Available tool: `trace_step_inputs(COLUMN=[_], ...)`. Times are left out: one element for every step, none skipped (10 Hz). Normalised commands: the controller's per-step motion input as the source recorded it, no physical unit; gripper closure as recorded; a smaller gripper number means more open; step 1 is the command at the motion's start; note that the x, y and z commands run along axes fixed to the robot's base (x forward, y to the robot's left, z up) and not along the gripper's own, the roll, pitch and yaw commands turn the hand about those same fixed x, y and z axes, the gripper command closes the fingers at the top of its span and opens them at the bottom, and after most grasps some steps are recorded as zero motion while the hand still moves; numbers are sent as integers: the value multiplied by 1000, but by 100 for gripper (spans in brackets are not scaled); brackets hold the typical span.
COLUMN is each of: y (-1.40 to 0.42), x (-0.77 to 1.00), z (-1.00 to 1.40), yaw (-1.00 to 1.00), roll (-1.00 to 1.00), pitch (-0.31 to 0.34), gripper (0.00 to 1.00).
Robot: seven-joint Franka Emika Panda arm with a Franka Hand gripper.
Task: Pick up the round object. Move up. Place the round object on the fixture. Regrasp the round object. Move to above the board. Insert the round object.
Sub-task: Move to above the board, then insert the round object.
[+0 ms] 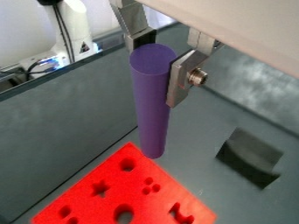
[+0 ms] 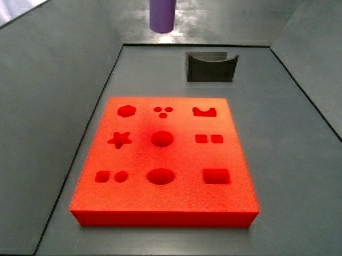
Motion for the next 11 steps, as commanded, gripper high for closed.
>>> trace_step_inputs(y=[-12, 0, -383, -409, -420, -414, -371, -180, 0, 6, 0], x=[-43, -27, 240, 191, 151, 137, 91, 0, -111, -137, -103], z=[1, 2, -1000, -1000, -1000, -1000, -1000, -1000, -751, -620, -534], yaw=[-29, -21, -326, -323, -331, -329, -297, -257, -183, -183, -109], roll=[-313, -211, 109, 93, 89, 90, 87, -39, -193, -257, -294], pitch=[-31, -20, -66, -101, -117, -123, -110, -84, -107, -130, -124], gripper=[100, 100, 100, 100, 100, 100, 100, 100, 100, 100, 100])
